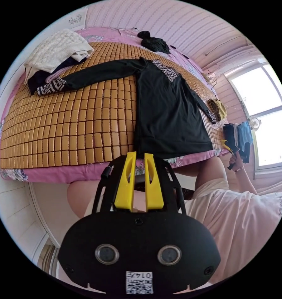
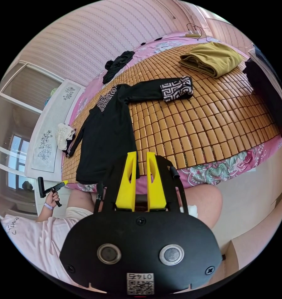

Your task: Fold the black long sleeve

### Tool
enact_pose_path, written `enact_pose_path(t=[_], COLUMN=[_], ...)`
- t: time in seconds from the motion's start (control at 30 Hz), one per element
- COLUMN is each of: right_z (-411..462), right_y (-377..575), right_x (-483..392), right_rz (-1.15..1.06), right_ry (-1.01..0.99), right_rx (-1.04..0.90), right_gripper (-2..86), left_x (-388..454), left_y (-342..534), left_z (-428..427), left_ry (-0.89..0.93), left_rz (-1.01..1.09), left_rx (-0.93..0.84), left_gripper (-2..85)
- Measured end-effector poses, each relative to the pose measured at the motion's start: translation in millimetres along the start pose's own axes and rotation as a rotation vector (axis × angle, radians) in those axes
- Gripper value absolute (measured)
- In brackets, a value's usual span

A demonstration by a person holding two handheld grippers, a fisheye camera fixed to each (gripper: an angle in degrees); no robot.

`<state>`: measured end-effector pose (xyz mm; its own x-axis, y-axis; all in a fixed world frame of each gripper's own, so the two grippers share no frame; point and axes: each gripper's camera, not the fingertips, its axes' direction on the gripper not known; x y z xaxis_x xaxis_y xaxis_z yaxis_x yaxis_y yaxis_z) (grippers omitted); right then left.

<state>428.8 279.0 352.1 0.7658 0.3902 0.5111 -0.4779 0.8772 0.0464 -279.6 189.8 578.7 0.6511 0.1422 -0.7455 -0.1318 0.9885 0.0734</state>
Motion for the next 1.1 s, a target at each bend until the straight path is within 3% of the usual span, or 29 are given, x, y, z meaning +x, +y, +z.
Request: enact_pose_path(t=[0.47,0.77,0.97,1.1], right_z=[-11.1,-3.8,17.2,-6.8], right_y=[16.6,-69.7,-117.1,-134.0], right_x=[-41.2,-38.2,-13.2,11.5], right_rz=[-0.171,-0.266,-0.213,-0.192], right_ry=[0.06,0.249,0.361,0.256], right_rx=[0.07,0.174,0.091,0.04], right_gripper=[7.5,10.5,10.1,4.0], left_x=[111.5,210.4,283.0,322.6], left_y=[12.4,-44.9,-105.0,-153.7], left_z=[51.7,141.9,197.1,246.6], left_ry=[-0.054,-0.111,-0.076,-0.057], left_rz=[0.255,0.437,0.591,0.635], left_rx=[0.054,-0.052,-0.043,-0.06], left_gripper=[4.8,4.9,4.7,4.5])
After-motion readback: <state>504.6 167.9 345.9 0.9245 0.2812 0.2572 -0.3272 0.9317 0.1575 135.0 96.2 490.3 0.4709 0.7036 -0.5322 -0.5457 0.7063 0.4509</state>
